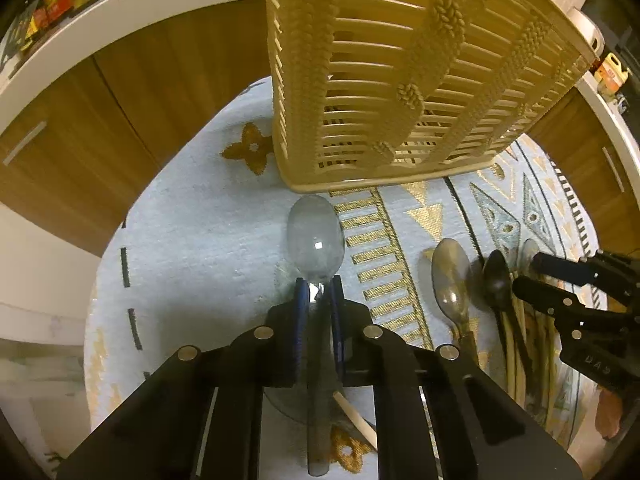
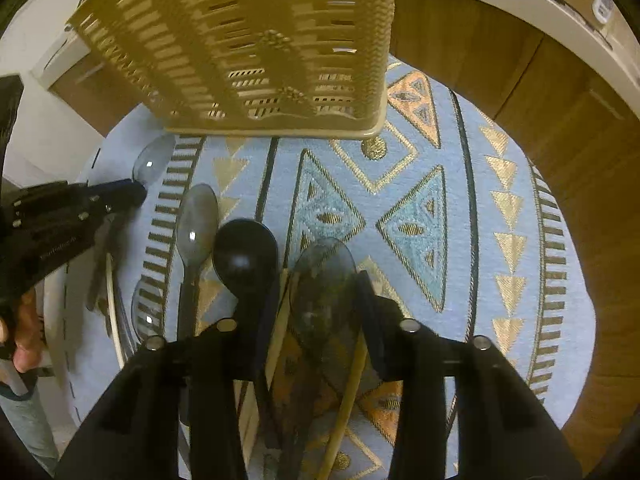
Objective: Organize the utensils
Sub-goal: 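Lift the clear spoon with the left gripper and lower it into the caddy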
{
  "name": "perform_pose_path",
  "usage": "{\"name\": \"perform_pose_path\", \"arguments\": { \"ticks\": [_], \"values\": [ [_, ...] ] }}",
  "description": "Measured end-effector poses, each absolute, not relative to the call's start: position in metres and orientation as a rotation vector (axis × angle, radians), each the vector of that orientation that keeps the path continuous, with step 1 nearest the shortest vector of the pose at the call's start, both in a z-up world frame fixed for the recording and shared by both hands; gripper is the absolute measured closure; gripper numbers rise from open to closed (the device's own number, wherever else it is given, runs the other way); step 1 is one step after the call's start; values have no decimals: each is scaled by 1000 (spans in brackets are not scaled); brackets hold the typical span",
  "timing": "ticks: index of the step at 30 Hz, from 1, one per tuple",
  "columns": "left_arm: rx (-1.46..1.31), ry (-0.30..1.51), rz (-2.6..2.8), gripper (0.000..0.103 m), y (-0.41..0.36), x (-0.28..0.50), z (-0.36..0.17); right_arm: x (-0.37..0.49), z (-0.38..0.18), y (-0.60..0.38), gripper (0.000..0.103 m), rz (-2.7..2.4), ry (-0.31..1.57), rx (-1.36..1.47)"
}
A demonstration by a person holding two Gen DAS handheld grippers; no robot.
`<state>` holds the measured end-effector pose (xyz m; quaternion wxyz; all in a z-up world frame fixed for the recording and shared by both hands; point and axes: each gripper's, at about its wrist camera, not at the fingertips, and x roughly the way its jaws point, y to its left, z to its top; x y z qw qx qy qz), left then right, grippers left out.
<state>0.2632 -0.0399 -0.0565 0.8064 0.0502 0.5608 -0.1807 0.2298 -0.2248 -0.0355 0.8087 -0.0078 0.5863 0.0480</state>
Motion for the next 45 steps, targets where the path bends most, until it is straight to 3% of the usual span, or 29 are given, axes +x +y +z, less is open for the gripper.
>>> {"name": "perform_pose_path", "arguments": {
  "ticks": [10,19,33,38,45],
  "values": [
    [-89,1033,-476,94,-17,234,-29,180,-1,-233,74,145,1050,-55],
    [-132,741,-512,94,0,187,42,127,55,-263,74,222,840,37],
    [-183,270,-433,94,-3,174,157,138,150,-261,74,258,447,59],
    [-210,192,-419,94,-15,202,170,165,180,-262,74,220,335,65],
    [-240,175,-419,94,-25,249,146,209,192,-271,74,132,251,81]
  ]
}}
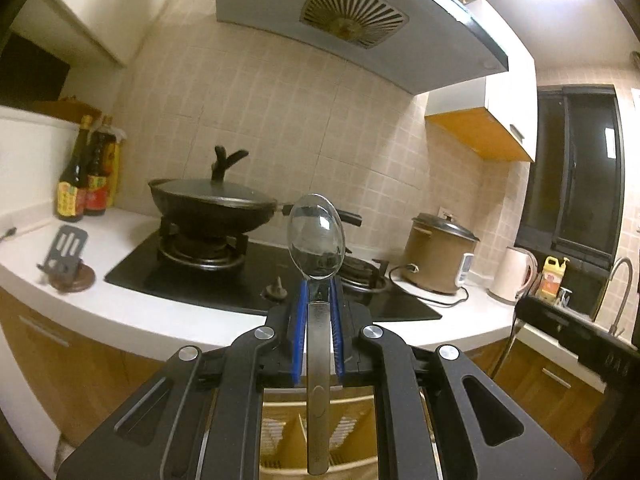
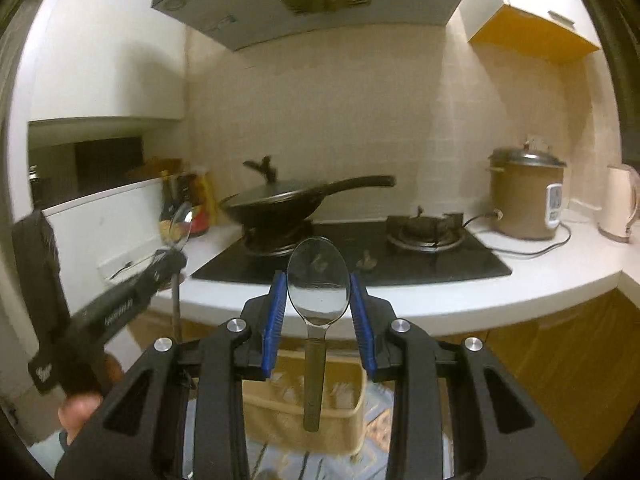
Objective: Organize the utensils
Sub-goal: 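Lift the clear spoon with the left gripper and lower it into the caddy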
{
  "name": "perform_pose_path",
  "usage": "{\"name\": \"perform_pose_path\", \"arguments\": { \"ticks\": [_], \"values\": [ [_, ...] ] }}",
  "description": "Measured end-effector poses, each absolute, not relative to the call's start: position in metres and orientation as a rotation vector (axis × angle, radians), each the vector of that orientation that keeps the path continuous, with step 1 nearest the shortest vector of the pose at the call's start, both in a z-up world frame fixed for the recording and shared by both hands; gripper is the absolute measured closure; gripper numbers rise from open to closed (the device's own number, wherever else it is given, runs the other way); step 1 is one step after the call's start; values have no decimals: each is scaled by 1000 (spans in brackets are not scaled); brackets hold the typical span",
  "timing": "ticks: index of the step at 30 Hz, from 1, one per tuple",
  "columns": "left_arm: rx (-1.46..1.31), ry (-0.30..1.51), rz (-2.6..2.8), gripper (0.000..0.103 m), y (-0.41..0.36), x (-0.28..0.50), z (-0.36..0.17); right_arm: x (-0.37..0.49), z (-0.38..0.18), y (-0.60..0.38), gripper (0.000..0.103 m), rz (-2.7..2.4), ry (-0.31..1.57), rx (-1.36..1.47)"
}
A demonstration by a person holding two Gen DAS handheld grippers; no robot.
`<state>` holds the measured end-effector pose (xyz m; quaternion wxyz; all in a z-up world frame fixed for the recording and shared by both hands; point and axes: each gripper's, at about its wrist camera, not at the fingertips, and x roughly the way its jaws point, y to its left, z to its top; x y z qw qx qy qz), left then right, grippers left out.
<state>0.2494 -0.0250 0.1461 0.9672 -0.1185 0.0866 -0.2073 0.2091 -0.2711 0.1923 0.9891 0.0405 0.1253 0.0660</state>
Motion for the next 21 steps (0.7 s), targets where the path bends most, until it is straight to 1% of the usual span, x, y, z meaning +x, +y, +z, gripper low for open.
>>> {"name": "perform_pose_path", "arguments": {
  "ticks": [6,16,21],
  "values": [
    [-252,191,-392,94,-28,278,120,240,175,-275,74,87,254,83],
    [-142,141,-283,94,-39,285,96,267,138,-271,74,68,305,66],
    [-150,165,-261,93,-36,290,82,272,126,-267,74,76,336,59]
  ]
}}
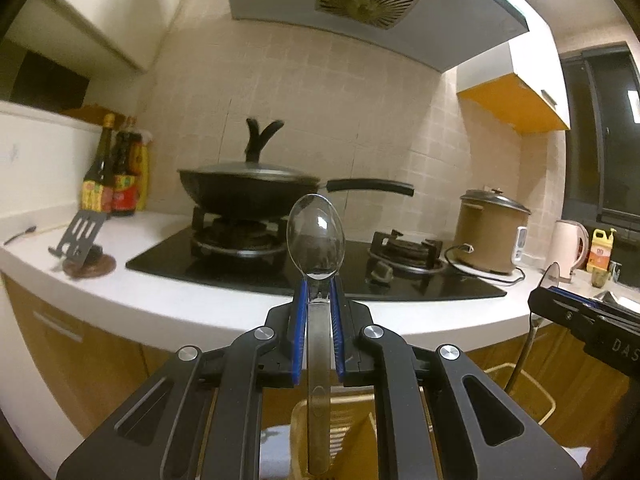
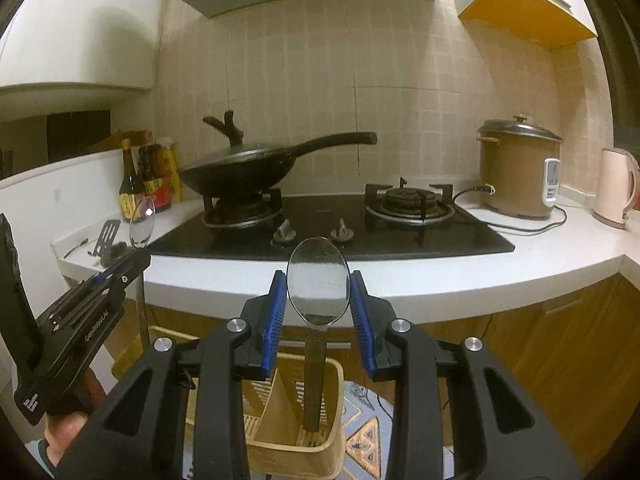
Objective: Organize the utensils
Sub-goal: 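Lift the clear spoon with the left gripper and lower it into the caddy, then open the left gripper to release the clear spoon into the caddy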
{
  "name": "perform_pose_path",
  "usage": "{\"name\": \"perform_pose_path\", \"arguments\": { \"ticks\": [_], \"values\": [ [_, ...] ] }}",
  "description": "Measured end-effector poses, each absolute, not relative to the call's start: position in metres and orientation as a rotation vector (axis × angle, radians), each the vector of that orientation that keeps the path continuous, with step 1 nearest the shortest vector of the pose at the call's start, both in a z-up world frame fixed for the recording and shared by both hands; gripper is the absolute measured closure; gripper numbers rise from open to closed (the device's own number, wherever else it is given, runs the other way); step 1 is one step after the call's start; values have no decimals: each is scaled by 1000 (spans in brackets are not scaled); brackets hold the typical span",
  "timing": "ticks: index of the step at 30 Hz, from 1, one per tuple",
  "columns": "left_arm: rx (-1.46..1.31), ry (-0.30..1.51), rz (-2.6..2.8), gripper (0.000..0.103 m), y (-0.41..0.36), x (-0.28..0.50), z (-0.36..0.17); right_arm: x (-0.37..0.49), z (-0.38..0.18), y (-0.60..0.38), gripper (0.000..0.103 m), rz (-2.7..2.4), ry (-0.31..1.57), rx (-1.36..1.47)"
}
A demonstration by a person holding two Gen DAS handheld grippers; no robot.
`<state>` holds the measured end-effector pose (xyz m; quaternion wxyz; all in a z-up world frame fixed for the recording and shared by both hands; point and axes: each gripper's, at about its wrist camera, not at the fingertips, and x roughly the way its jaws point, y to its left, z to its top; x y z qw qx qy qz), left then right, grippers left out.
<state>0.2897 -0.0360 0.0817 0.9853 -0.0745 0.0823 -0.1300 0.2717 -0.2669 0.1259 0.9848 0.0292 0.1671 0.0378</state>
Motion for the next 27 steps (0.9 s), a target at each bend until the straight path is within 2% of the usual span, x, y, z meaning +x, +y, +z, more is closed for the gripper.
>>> {"name": "perform_pose_path", "arguments": {
  "ticks": [6,11,13,16,17,18,27],
  "values": [
    [-165,218,-279,93,-30,287,75,267,121,-268,74,97,371,101],
    [-198,267,-332,83,-15,274,84,252,120,-268,74,120,419,99],
    [-226,284,-352,71,-7,268,87,244,121,-268,74,131,435,98],
    [-281,295,-377,62,10,252,97,225,129,-271,64,137,447,101],
    [-290,298,-380,61,14,248,101,221,131,-271,58,139,450,103],
    [-300,303,-383,60,20,241,105,216,134,-272,56,141,452,105],
    [-318,409,-403,57,52,190,130,164,158,-262,56,167,488,76]
  ]
}}
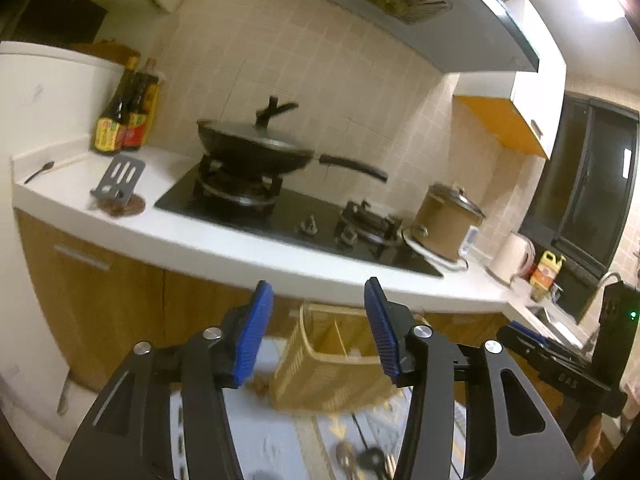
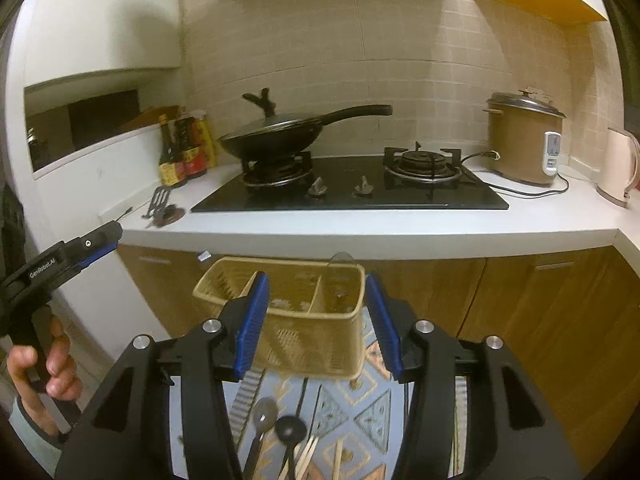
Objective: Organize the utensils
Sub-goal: 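Open the left gripper to release the clear spoon into the caddy, then grasp a second clear spoon with the left gripper while the right gripper grasps a black spoon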
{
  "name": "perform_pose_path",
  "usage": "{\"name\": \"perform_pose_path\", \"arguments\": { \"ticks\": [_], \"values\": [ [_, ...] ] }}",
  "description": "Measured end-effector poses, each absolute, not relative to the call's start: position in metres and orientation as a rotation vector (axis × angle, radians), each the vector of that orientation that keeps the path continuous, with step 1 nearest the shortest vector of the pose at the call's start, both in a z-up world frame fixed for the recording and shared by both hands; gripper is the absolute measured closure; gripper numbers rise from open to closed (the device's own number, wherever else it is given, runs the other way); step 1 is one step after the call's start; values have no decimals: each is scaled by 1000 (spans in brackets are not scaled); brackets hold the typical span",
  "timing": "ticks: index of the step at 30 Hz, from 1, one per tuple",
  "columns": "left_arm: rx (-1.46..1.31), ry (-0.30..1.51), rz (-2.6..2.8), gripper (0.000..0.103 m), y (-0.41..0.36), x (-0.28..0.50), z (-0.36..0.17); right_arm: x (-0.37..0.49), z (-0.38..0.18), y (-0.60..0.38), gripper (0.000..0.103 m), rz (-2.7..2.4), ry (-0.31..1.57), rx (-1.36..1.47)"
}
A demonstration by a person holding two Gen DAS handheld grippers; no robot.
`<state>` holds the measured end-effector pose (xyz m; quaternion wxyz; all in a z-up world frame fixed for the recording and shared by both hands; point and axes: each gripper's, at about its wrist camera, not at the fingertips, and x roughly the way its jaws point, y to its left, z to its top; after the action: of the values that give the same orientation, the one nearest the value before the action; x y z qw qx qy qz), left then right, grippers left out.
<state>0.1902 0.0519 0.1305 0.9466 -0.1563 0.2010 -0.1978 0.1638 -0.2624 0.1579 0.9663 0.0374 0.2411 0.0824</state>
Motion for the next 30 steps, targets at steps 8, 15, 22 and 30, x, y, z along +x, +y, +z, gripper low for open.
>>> {"name": "perform_pose_path", "arguments": {
  "ticks": [8,15,22,30],
  "values": [
    [-255,704,-412,57,57,169,98,136,149,-234,56,248,603,40],
    [-366,1006,-419,57,68,184,19,147,106,-220,56,297,802,75],
    [-500,1148,-366,56,73,202,-38,173,30,-223,56,391,1107,297],
    [-476,1166,-328,56,47,212,-51,180,0,-228,56,391,1163,340]
  ]
}}
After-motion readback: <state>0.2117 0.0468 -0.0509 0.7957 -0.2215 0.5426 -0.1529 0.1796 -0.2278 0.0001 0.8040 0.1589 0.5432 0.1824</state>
